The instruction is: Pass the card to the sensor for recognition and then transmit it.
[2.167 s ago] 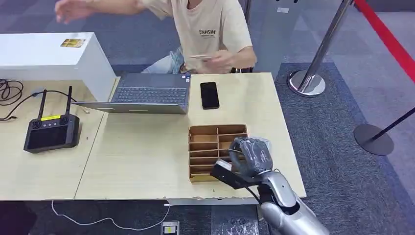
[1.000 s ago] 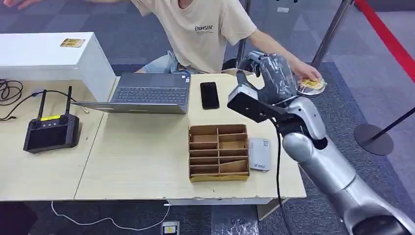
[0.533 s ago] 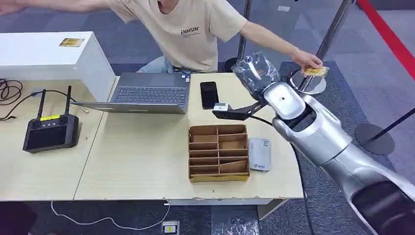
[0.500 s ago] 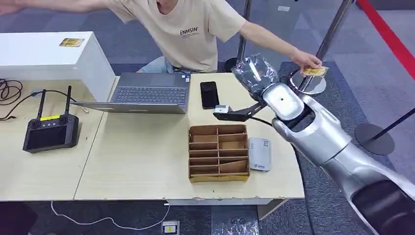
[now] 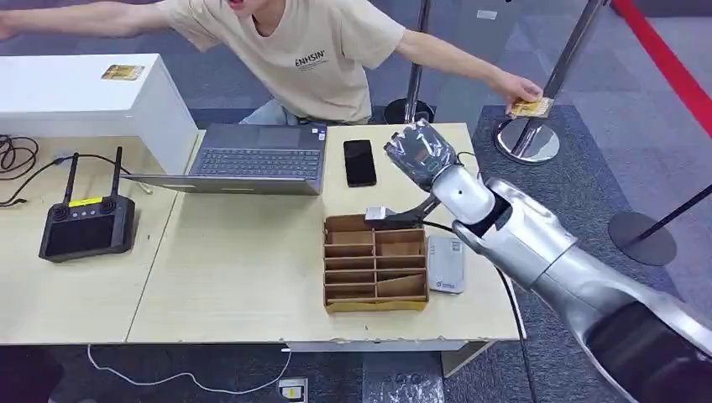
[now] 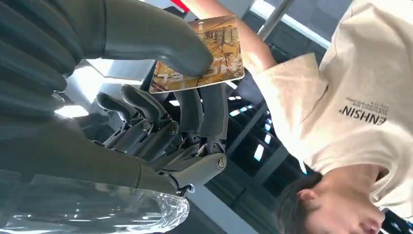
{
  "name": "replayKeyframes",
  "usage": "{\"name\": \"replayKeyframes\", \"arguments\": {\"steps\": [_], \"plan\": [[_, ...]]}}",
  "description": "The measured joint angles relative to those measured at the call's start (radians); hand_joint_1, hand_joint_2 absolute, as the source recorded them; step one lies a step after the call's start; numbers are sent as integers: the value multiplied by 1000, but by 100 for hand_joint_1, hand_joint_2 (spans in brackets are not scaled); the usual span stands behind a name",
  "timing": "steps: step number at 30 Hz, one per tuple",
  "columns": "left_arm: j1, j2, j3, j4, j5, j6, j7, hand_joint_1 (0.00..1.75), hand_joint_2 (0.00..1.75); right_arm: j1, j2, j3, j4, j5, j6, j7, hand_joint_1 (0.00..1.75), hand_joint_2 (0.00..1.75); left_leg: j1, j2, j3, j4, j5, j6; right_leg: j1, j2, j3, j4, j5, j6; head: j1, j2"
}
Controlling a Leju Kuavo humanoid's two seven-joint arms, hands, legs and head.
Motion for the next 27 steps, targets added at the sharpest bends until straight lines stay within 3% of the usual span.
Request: {"name": "replayKeyframes", "arguments": {"steps": [27], "plan": [[-12,-2,0,0,-10,24,-19,0,175,-5,0,6,45,3,-4,12,175,175,0,0,0,0,0,0,0,0,0,0,0,0,0,0]]}}
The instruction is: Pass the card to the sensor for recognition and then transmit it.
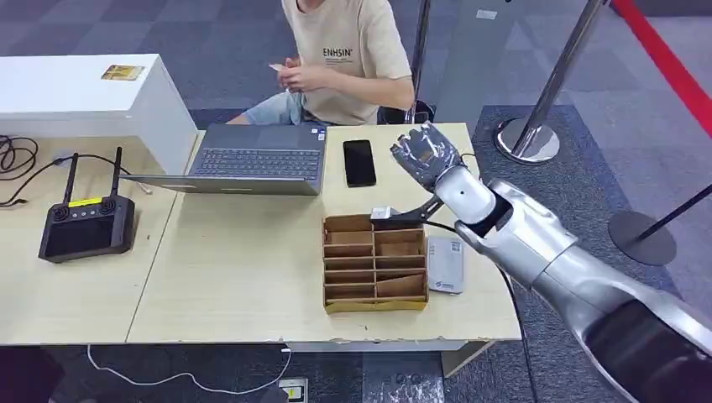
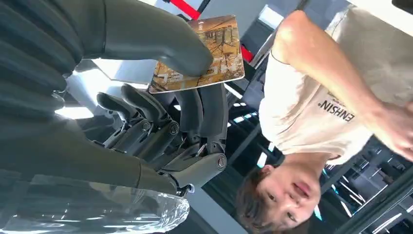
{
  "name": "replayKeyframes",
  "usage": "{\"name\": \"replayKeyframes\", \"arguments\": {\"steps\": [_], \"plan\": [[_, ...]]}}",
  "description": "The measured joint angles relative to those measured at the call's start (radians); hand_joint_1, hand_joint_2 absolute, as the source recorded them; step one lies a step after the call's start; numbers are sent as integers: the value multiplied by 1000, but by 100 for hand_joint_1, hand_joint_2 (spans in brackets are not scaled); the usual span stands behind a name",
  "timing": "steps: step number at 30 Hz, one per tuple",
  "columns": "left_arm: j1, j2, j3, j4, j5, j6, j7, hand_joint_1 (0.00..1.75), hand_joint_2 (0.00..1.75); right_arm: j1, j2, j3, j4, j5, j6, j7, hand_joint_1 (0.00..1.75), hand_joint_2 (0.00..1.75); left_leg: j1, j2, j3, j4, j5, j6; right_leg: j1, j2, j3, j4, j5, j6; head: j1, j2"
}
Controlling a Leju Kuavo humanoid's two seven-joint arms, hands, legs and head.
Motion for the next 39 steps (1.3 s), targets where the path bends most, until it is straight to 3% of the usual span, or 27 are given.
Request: {"name": "replayKeyframes", "arguments": {"steps": [26,27,29,30,33,34,39], "plan": [[0,0,-1,0,-32,5,3,0,175,-5,-3,0,2,6,2,0,175,175,0,0,0,0,0,0,0,0,0,0,0,0,0,0],[0,0,-1,0,-34,5,6,0,175,-5,-4,0,2,7,2,0,112,175,0,0,0,0,0,0,0,0,0,0,0,0,0,0],[-1,0,-1,0,-36,5,10,0,175,-5,-5,0,2,10,3,0,112,175,0,0,0,0,0,0,0,0,0,0,0,0,0,0],[-1,0,-2,0,-37,5,10,0,175,-4,-5,0,2,11,3,0,0,175,0,0,0,0,0,0,0,0,0,0,0,0,0,0],[-1,0,-2,0,-40,5,11,0,175,-4,-6,0,2,12,3,0,0,175,0,0,0,0,0,0,0,0,0,0,0,0,0,0],[-1,0,-2,0,-40,5,11,0,175,-4,-6,0,2,12,3,0,0,0,0,0,0,0,0,0,0,0,0,0,0,0,0,0],[-1,0,-2,0,-48,2,16,0,175,1,-6,-3,2,-25,-27,7,0,0,0,0,0,0,0,0,0,0,0,0,0,0,0,0]]}}
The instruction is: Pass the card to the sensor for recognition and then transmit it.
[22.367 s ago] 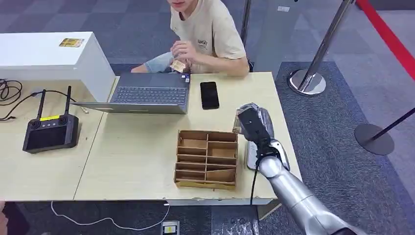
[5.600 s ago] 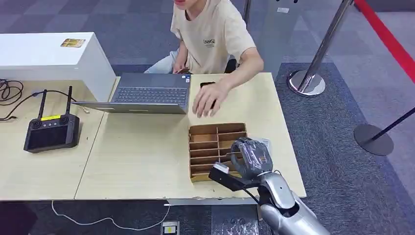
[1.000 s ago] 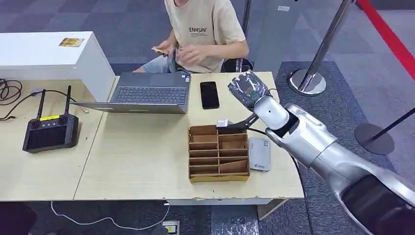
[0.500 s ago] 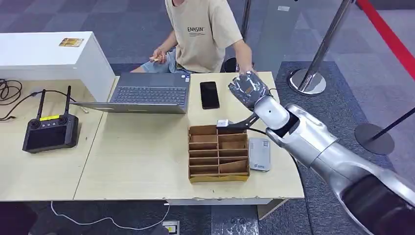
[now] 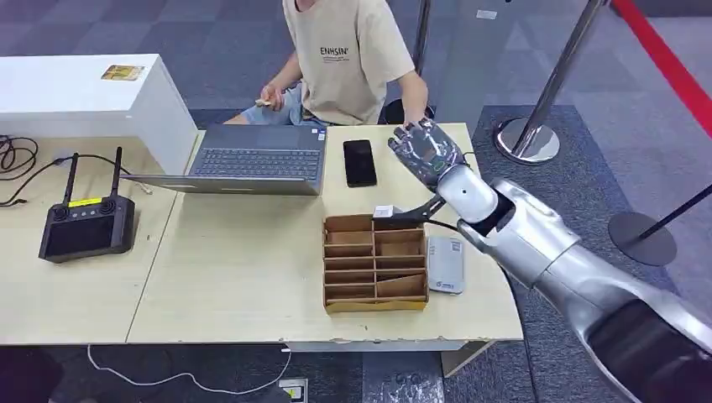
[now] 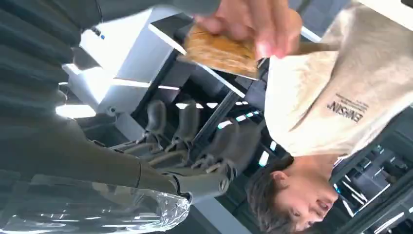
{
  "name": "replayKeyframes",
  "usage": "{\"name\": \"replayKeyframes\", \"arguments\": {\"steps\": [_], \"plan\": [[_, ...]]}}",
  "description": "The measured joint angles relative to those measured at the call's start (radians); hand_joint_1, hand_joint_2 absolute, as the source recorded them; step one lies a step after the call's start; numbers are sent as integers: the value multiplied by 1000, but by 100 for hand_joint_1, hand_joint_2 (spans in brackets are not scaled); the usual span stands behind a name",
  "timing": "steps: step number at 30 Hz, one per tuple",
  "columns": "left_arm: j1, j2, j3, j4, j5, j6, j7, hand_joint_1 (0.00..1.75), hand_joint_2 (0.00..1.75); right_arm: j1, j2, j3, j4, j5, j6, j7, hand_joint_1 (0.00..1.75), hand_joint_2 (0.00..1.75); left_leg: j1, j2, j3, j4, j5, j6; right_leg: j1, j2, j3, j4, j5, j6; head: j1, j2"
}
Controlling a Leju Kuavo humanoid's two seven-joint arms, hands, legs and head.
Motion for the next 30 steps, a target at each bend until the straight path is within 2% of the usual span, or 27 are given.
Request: {"name": "replayKeyframes", "arguments": {"steps": [4,9,11,15,19,22,24,26,28,30], "plan": [[0,0,0,0,-3,-5,5,0,175,23,0,-24,-17,-47,-84,30,0,0,0,0,0,0,0,0,0,0,0,0,0,0,0,0],[3,0,0,0,3,-16,7,0,175,73,-5,-85,-99,-106,-197,84,0,0,0,0,0,0,0,0,0,0,0,0,0,0,0,0],[7,0,0,0,11,-8,6,0,175,110,-8,-128,-161,-148,-263,104,0,0,0,0,0,0,0,0,0,0,0,0,0,0,0,0],[16,0,0,0,19,6,2,0,175,196,-12,-212,-289,-200,-328,115,0,0,0,0,0,0,0,0,0,0,0,0,0,0,0,0],[26,0,0,0,39,13,13,0,175,327,-11,-290,-440,-295,-417,114,0,0,0,0,0,0,0,0,0,0,0,0,0,0,0,0],[27,0,0,1,53,21,14,0,175,416,-12,-343,-553,-468,-475,72,0,0,0,-1,1,0,0,0,0,0,0,0,0,0,1,0],[29,0,1,1,61,27,15,0,175,480,-12,-378,-641,-622,-505,21,0,0,0,0,1,0,0,0,0,0,0,0,0,0,0,0],[30,0,2,2,66,43,16,0,175,548,-14,-406,-728,-746,-503,-23,0,0,0,0,1,0,0,0,0,0,0,0,0,0,0,0],[30,1,2,3,67,65,14,0,175,601,-19,-430,-796,-797,-499,-51,0,0,0,0,1,0,0,0,0,0,0,-1,0,0,0,0],[31,2,3,3,69,108,4,0,175,676,-20,-462,-881,-937,-507,-125,0,0,0,-1,1,0,0,0,0,0,1,-1,0,0,0,0]]}}
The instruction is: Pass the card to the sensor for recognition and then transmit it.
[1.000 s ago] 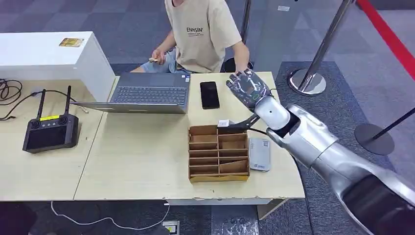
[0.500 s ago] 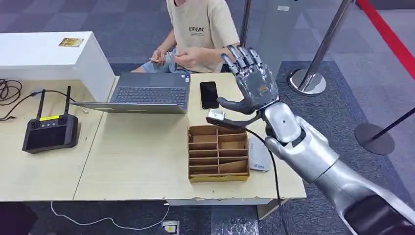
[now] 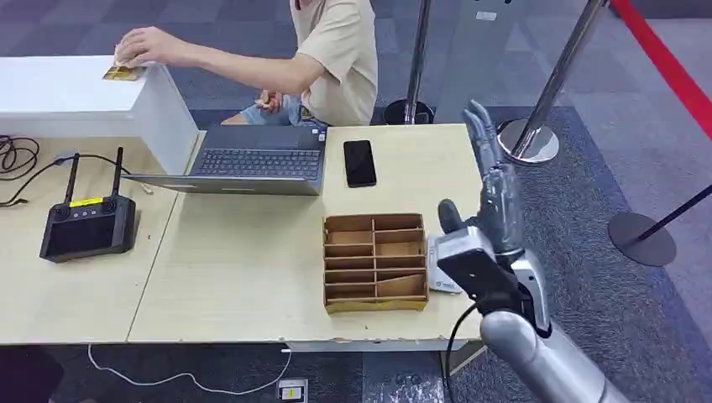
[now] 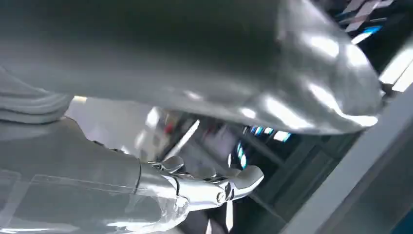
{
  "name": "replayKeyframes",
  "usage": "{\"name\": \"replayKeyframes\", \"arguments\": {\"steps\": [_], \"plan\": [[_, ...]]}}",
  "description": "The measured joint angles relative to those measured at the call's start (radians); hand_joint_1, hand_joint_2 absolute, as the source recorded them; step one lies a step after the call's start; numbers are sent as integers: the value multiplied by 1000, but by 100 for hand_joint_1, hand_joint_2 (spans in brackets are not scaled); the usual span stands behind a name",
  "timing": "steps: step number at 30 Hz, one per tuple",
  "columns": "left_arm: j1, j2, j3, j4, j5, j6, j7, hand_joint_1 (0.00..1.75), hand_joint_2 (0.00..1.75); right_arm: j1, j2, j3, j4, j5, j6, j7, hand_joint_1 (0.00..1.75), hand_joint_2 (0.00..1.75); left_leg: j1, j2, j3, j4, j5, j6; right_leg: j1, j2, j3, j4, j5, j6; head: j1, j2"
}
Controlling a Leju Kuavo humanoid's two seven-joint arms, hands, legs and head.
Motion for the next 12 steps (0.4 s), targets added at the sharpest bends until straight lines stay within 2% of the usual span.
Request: {"name": "replayKeyframes", "arguments": {"steps": [5,12], "plan": [[0,1,0,1,-4,38,3,0,175,161,0,-72,-163,-199,-3,-138,0,0,0,1,-1,0,0,0,0,0,0,0,0,0,0,0],[0,1,0,3,-2,37,31,0,175,303,-5,-121,-264,-309,53,-166,0,0,0,1,0,0,0,0,0,1,0,0,0,0,0,0]]}}
